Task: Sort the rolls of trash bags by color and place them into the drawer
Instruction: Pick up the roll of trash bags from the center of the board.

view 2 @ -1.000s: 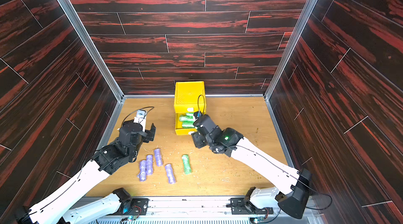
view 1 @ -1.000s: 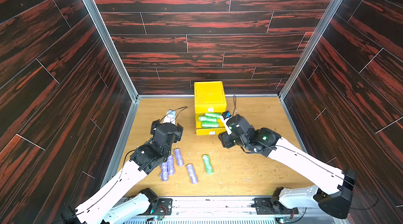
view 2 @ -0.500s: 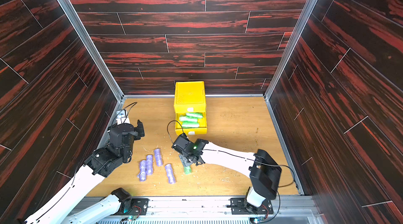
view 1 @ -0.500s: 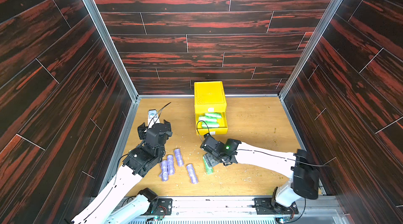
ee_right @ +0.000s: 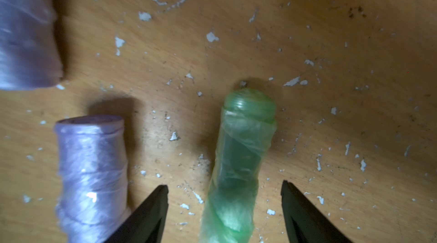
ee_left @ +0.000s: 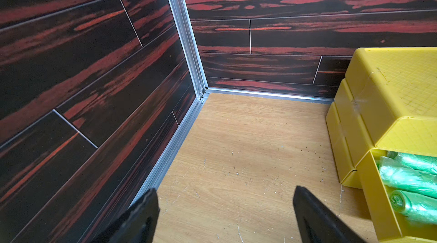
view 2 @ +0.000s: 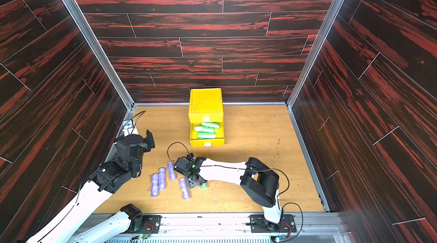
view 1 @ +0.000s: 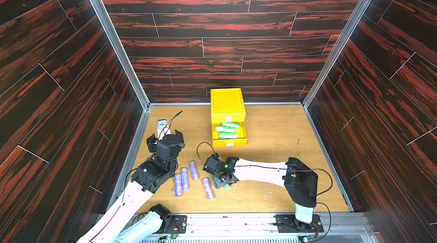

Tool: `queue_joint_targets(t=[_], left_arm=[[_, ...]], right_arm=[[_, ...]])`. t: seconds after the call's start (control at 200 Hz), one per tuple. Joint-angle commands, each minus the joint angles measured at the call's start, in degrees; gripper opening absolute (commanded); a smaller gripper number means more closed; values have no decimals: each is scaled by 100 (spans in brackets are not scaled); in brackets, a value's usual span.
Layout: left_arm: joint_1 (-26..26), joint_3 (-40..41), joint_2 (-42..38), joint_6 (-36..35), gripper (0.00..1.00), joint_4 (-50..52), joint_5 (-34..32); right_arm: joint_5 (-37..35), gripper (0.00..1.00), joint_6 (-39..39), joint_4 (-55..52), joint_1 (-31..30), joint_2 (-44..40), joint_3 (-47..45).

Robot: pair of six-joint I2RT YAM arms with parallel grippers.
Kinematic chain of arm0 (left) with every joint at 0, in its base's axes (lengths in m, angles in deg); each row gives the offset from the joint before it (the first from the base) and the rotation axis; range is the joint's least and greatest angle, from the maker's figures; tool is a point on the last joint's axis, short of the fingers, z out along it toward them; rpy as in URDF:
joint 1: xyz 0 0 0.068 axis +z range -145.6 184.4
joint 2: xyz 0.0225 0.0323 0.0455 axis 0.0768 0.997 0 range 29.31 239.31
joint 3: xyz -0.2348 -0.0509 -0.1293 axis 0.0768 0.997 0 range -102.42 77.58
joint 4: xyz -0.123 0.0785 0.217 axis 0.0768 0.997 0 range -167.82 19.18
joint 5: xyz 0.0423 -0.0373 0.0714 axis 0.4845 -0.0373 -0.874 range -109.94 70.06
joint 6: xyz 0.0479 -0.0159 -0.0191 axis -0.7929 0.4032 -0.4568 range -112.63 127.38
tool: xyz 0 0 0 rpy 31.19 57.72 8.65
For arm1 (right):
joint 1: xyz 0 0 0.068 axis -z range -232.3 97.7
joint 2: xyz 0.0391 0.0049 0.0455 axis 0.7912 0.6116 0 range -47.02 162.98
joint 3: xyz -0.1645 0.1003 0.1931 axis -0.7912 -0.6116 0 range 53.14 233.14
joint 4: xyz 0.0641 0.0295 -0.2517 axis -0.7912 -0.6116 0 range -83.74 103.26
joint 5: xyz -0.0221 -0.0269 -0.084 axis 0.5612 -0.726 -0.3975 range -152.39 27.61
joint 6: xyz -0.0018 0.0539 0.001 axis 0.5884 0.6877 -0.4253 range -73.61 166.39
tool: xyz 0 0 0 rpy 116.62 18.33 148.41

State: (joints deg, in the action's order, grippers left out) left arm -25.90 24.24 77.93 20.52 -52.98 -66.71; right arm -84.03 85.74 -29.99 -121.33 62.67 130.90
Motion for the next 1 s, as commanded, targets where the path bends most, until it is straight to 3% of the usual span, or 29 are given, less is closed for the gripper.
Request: queue_joint_targets(t=[0.0, 0.351, 0.747, 0.892, 0.992], left_arm=[[33, 74, -63, 30, 92, 65, -83], [51, 73, -81, 30, 92, 74, -79], [60, 52, -37, -4, 92, 109, -82], [65, 53, -37, -5, 92, 109, -74], [71, 51, -30, -14, 92, 109, -75]], right_arm=[[-68, 78, 158, -194, -22, 83, 34], [-202, 67, -68, -248, 29, 540, 214], [-194, 47, -199, -159, 123, 545, 173], [-200, 34, -263, -178, 153, 523, 171], [-205, 18, -360, -269, 162, 464, 232]])
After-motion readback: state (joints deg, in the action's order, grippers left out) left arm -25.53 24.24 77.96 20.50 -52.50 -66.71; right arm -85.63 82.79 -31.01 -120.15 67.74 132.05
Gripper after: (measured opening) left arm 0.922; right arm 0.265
